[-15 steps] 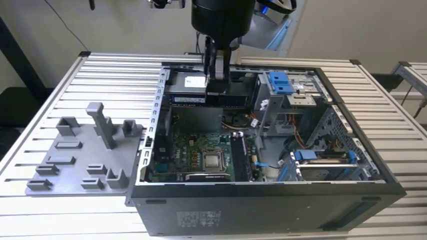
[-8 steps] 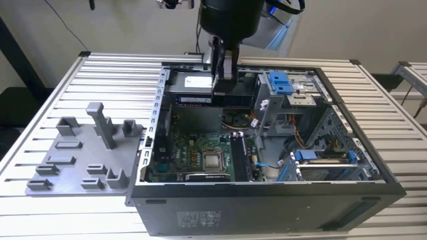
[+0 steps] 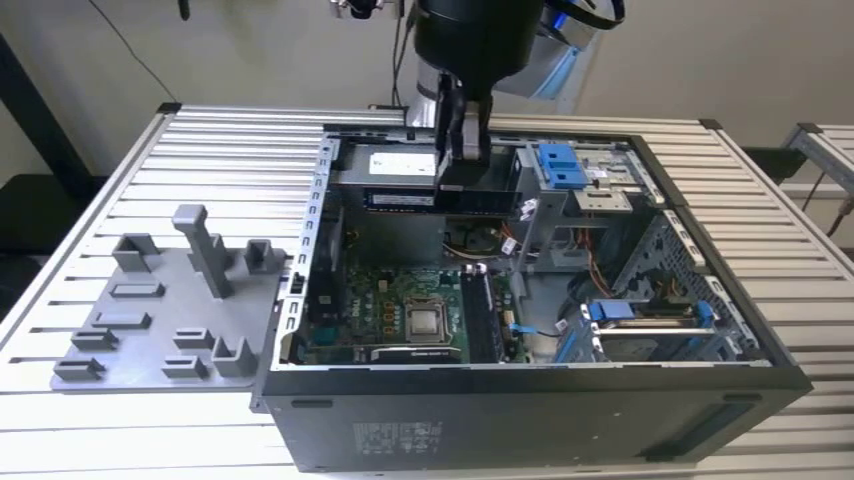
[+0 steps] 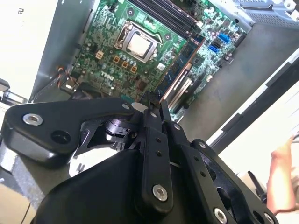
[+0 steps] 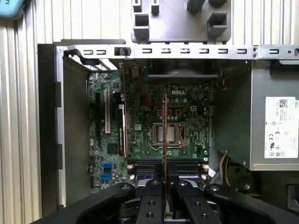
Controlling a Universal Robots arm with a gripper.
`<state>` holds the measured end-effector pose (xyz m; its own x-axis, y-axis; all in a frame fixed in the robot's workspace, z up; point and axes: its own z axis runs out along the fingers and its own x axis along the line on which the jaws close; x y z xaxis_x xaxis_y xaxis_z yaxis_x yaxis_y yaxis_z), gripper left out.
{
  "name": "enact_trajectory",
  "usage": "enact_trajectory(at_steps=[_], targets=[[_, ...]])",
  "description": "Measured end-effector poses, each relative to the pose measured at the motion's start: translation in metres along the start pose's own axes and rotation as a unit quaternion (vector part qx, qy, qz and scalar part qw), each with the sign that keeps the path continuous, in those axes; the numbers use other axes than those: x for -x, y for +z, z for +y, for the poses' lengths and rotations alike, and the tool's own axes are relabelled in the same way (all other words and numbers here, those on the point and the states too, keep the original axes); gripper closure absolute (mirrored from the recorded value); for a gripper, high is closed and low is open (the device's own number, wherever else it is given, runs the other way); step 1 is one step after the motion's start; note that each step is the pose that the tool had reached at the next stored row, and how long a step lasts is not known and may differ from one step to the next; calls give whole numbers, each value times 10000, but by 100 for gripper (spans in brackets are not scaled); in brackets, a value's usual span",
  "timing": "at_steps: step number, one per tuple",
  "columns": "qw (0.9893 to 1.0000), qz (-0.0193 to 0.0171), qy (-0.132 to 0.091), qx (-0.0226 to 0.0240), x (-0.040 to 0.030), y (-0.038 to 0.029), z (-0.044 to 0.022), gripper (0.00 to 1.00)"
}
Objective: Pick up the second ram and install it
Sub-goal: 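Pick up the second ram and move it above second insertion slot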
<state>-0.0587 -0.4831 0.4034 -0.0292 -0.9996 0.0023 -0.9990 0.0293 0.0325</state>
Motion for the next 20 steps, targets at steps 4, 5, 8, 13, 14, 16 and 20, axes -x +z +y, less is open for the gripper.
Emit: enact_trajectory(at_steps=[4, 5, 8, 13, 14, 16, 20], targets=[[10000, 0, -1, 0, 2, -1, -44, 86], [10000, 0, -1, 0, 3, -2, -65, 86], [10000, 0, -1, 0, 4, -4, -137, 86], [10000, -2, 57, 0, 10, -6, -259, 86], [10000, -2, 83, 0, 11, -7, -272, 86], [9999, -5, 143, 0, 14, -6, -295, 86], [9997, -8, 256, 1, 20, -6, -345, 86]])
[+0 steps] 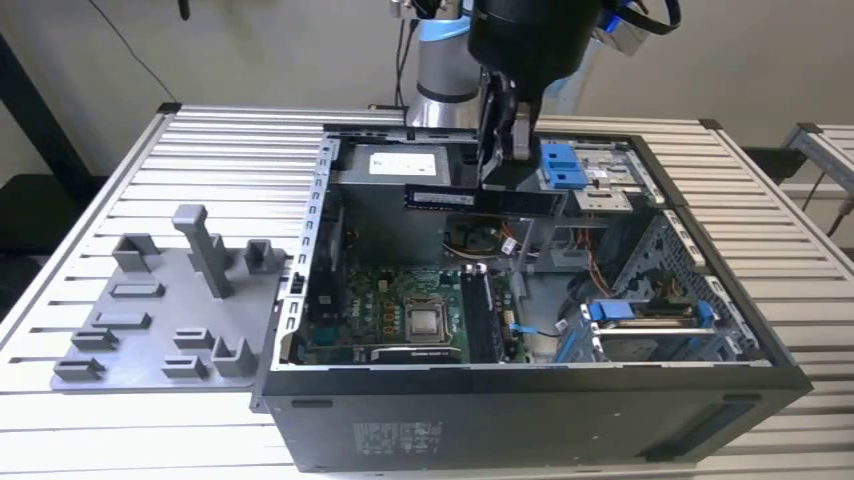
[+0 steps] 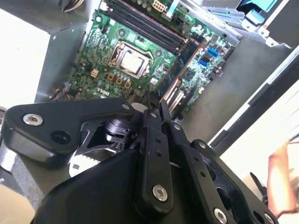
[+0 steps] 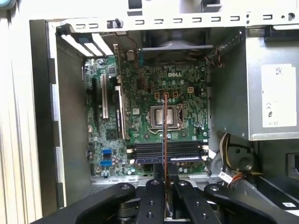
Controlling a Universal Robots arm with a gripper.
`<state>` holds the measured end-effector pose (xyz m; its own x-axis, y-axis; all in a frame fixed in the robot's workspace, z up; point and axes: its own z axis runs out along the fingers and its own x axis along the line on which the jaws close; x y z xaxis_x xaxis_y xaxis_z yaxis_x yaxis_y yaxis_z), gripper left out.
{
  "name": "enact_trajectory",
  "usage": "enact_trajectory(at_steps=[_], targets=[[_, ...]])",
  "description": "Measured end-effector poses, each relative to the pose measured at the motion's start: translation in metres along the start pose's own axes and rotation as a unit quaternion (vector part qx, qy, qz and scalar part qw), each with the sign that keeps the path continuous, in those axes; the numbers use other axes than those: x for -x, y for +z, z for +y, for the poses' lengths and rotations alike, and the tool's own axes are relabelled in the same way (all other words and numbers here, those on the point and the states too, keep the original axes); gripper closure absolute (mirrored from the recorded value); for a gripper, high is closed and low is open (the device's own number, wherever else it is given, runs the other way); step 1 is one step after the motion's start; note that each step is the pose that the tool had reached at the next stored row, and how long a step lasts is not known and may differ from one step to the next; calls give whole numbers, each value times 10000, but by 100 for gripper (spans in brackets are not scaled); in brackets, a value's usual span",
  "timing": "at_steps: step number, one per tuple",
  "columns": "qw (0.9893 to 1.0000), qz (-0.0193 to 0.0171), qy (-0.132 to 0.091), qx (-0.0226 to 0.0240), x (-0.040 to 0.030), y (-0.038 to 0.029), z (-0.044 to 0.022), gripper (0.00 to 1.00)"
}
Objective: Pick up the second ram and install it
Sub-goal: 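Pick up the second ram and move it above second insertion slot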
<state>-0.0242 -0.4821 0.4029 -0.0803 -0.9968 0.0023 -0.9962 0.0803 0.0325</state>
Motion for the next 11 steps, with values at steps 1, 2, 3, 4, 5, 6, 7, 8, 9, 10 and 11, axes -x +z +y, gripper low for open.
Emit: enact_trajectory(at_steps=[1, 2, 3, 4, 5, 6, 7, 8, 9, 10, 11], targets=[[10000, 0, 21, 0, 2, 0, -17, 86], [10000, -1, 42, 0, 4, -1, -34, 86], [10000, -1, 61, 0, 6, -1, -51, 86], [10000, -1, 80, 0, 8, -2, -68, 86], [10000, -2, 98, 0, 9, -2, -84, 86], [9999, -2, 117, 0, 11, -2, -101, 86], [9999, -2, 133, 0, 13, -3, -116, 86], [9999, -2, 141, 0, 14, -3, -128, 86], [9999, -3, 144, 0, 16, -4, -135, 86], [9999, -2, 145, 0, 17, -4, -142, 86], [9999, -2, 146, 0, 18, -4, -151, 86]])
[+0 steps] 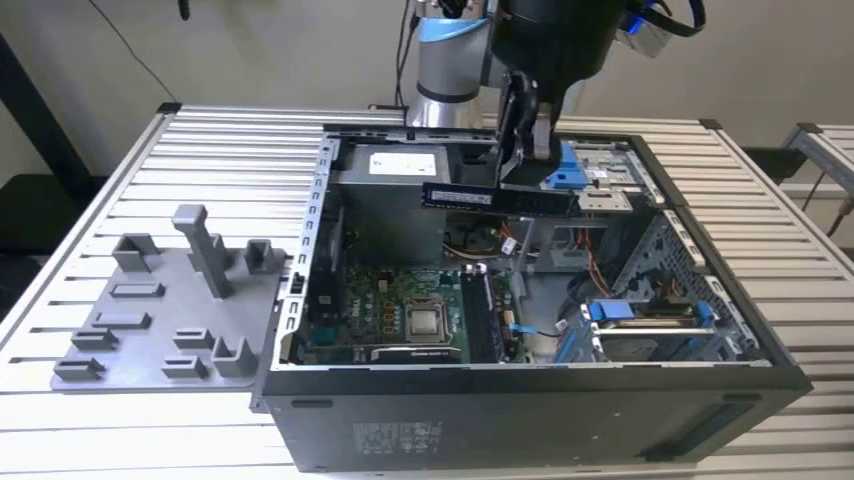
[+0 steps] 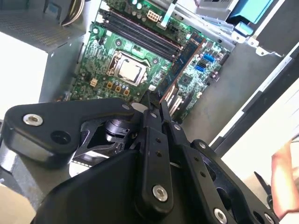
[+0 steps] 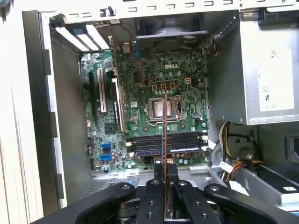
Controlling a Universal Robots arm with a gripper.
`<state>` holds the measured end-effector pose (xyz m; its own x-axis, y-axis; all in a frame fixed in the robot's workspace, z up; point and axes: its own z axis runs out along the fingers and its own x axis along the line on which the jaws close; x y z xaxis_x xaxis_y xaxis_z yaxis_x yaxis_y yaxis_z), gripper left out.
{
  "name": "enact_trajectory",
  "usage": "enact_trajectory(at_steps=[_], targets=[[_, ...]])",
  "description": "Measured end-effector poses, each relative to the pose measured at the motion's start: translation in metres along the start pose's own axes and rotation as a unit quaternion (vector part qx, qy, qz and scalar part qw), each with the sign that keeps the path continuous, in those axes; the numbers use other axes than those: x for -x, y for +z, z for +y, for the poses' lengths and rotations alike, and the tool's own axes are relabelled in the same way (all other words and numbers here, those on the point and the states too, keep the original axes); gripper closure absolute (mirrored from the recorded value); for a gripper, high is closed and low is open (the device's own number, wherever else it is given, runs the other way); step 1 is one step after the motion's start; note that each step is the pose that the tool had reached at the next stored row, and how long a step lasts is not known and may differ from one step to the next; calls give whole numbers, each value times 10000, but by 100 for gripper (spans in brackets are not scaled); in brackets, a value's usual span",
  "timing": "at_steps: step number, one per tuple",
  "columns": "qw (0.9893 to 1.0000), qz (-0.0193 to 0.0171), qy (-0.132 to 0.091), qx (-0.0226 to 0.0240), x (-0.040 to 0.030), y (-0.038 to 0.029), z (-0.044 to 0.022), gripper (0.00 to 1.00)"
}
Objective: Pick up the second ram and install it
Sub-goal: 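Pick up the second ram and move it above second insertion slot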
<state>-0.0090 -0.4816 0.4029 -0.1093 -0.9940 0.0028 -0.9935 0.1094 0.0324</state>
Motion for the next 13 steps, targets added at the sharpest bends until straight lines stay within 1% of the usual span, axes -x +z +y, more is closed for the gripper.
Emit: enact_trajectory(at_steps=[5, 13], targets=[[10000, 0, 0, 0, 5, -2, -44, 86], [10000, -1, 17, 0, 9, -2, -50, 86]])
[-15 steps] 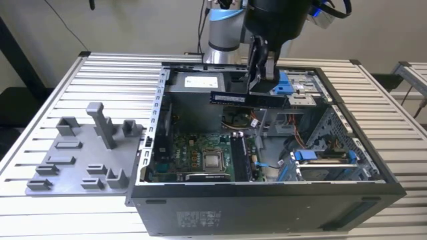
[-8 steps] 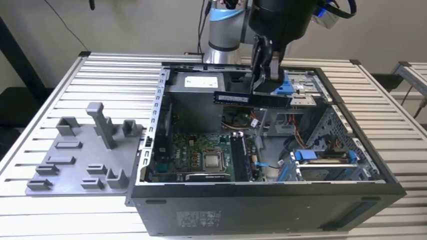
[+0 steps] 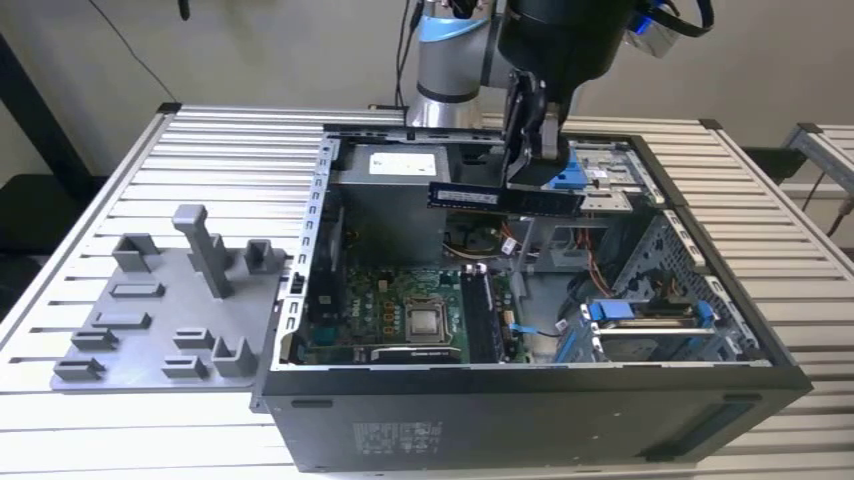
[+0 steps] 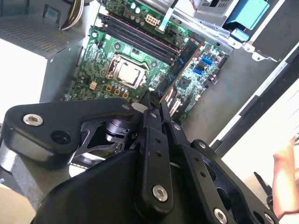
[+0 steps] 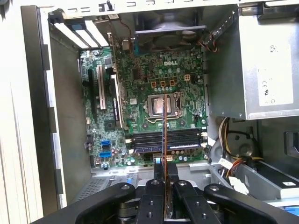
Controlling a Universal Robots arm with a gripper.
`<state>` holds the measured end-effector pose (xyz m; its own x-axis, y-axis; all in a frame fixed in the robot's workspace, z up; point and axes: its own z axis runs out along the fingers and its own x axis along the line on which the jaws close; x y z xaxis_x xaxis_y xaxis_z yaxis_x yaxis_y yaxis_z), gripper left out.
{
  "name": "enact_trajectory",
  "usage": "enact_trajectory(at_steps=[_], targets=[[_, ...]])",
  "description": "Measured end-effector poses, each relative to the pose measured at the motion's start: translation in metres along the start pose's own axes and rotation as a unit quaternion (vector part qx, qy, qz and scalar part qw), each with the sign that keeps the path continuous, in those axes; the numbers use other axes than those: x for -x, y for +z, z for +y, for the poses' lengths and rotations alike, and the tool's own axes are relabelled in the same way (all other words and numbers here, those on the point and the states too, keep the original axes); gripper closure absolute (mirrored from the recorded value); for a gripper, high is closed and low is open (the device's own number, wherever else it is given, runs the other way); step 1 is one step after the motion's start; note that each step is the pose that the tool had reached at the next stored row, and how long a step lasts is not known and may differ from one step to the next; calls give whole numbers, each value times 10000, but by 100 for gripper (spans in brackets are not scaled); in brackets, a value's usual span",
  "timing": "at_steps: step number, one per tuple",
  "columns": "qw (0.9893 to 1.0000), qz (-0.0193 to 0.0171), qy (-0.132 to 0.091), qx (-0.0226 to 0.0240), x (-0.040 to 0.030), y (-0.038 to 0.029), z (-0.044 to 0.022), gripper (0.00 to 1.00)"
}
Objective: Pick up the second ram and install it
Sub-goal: 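Pick up the second ram and move it above second insertion slot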
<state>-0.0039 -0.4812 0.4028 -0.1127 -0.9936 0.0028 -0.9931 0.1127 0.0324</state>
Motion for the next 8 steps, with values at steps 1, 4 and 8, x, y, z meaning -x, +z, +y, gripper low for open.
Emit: enact_trajectory(at_steps=[1, 4, 8], targets=[[10000, 0, 1, 0, 1, 0, 0, 86], [10000, 0, 2, 0, 1, 0, 0, 86], [10000, 0, 2, 0, 2, 0, 0, 86]])
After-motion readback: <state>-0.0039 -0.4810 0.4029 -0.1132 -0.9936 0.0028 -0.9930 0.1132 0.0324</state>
